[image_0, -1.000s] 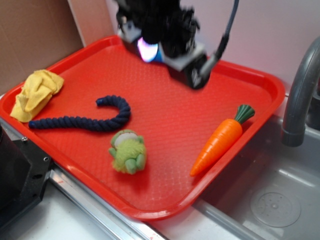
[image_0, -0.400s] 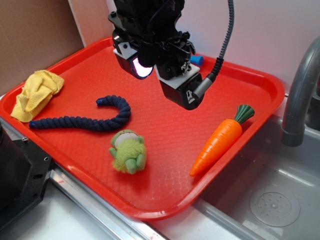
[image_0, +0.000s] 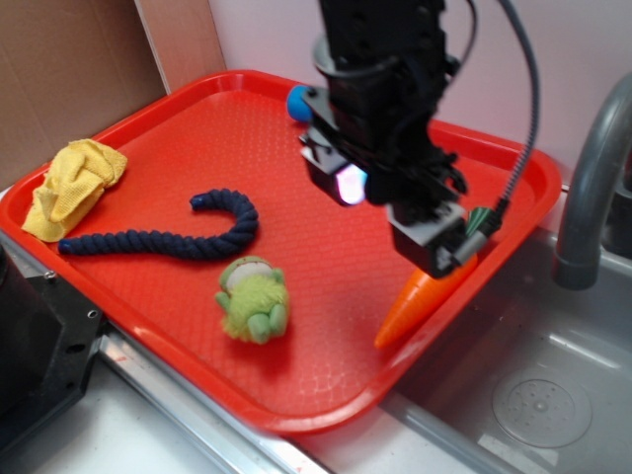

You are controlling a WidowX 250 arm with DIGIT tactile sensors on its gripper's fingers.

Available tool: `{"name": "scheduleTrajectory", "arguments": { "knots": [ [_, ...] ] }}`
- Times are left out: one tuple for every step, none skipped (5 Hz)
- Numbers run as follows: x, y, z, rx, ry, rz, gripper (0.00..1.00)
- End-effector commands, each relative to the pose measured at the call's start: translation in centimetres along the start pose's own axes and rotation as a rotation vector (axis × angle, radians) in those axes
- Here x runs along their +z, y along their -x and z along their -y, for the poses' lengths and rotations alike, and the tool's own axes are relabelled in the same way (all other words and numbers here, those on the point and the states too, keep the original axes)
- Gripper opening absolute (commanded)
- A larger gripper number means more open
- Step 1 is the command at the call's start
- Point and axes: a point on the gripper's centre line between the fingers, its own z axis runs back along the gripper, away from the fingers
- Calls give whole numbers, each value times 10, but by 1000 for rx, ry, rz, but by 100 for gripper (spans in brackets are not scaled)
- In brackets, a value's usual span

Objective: Grab the carrot.

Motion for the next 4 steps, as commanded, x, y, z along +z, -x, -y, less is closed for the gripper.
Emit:
{"name": "scheduleTrajectory", "arguments": {
  "knots": [
    [-20, -16, 1, -12, 61, -3, 100],
    [-39, -17, 3, 6, 102, -33, 100],
    [-53, -19, 7, 4, 118, -73, 100],
    [-52, -11, -2, -5, 125, -93, 100]
  ]
}}
